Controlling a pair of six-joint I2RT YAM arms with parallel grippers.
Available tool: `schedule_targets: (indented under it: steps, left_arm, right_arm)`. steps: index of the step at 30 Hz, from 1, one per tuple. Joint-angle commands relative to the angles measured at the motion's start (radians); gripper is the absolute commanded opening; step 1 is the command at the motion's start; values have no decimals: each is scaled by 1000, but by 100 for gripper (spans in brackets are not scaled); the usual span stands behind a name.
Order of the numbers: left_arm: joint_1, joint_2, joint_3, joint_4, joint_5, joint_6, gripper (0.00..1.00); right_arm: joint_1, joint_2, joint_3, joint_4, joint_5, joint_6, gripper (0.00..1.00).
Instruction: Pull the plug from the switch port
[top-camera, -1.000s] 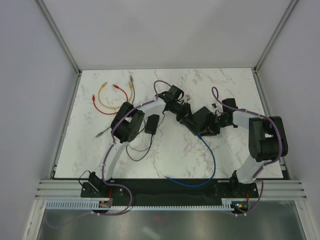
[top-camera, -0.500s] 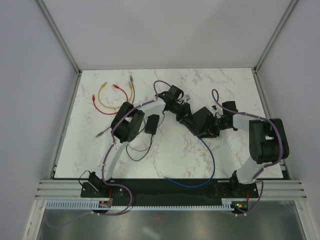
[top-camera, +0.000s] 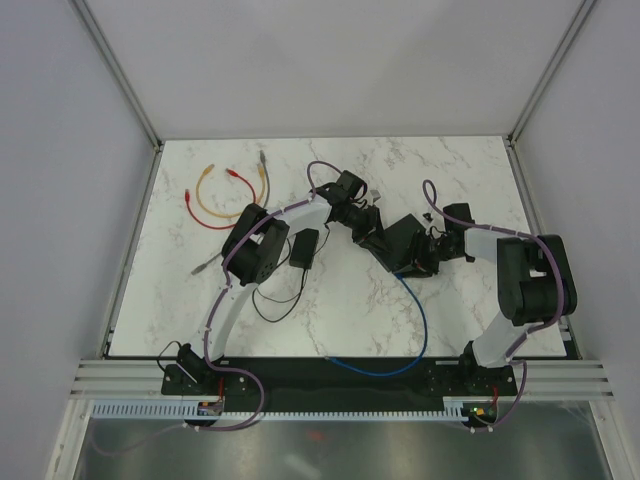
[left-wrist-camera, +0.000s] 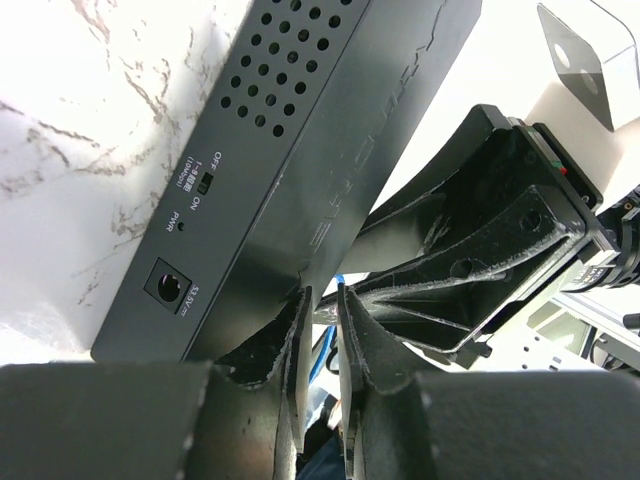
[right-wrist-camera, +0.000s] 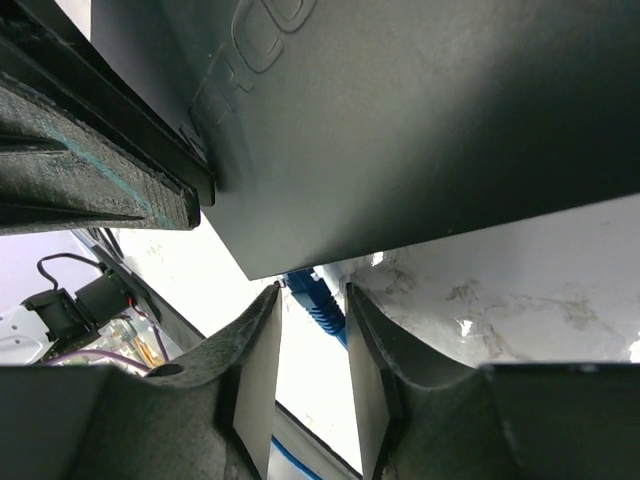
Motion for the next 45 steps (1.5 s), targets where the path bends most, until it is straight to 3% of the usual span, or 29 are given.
schedule_targets:
  steps: [1,2,6,12,41,45]
  left_arm:
    - [4,26,4,-38,-27,42,23]
    - [4,26,4,-38,-27,42,23]
    - [2,23,-3,-38,-27,45,22]
    - [0,23,-16,-41,-27,48,22]
    - [-13,54,-9,-37,10,61,21]
    - [-18,51,-5,-37,18,62,21]
  right_arm:
    - [8,51,4,-11,43,-10,39]
    - [8,55,4,-11,45,-7,38]
    - [8,80,9,-14,43,-1,18]
    - [5,90,18,-40,55,-1,0]
    - [-19,17,-46,-160,103,-66,0]
    - [-26,2,-39,-132,77,-49,11]
